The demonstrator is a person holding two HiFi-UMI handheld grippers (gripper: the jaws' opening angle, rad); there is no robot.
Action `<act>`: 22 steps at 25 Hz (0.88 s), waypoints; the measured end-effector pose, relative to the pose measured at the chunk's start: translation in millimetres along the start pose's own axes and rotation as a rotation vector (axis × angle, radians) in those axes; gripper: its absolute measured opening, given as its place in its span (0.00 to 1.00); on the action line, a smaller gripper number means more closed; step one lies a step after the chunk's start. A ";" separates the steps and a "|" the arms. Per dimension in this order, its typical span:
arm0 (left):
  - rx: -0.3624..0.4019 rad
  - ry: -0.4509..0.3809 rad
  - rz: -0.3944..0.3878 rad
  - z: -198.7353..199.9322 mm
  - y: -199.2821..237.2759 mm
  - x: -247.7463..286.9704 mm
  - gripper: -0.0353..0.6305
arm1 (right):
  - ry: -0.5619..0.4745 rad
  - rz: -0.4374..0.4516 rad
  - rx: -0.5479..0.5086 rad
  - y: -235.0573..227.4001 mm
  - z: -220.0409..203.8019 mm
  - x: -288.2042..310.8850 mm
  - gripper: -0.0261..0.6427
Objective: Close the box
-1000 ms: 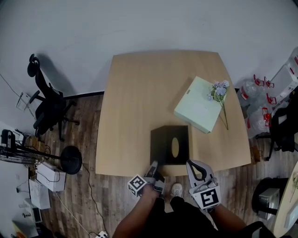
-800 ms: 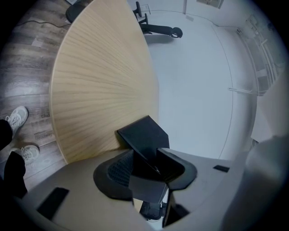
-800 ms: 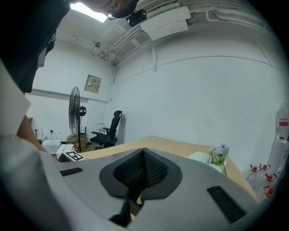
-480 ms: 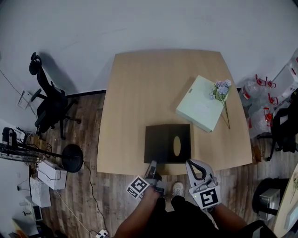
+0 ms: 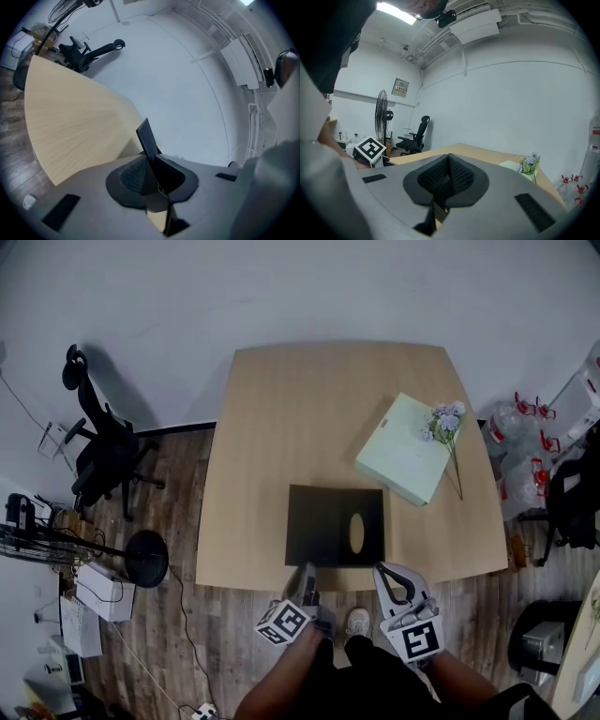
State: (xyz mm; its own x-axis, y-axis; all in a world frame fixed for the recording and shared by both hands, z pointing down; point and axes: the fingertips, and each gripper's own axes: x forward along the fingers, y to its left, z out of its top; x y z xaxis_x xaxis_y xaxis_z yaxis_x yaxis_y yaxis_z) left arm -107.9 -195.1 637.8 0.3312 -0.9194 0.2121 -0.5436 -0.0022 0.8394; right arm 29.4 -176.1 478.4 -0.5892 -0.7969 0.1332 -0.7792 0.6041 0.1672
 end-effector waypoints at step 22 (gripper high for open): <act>0.736 0.113 -0.104 -14.9 -71.6 6.4 0.12 | 0.004 -0.088 0.057 -28.7 -10.6 -19.2 0.06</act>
State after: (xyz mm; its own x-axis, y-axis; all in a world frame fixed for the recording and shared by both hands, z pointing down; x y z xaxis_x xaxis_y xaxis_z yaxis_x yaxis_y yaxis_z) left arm -55.4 -194.9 586.5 0.4647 -0.8540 0.2338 -0.8672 -0.3858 0.3147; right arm 65.3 -178.1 481.4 -0.5169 -0.8471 0.1239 -0.8391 0.5300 0.1226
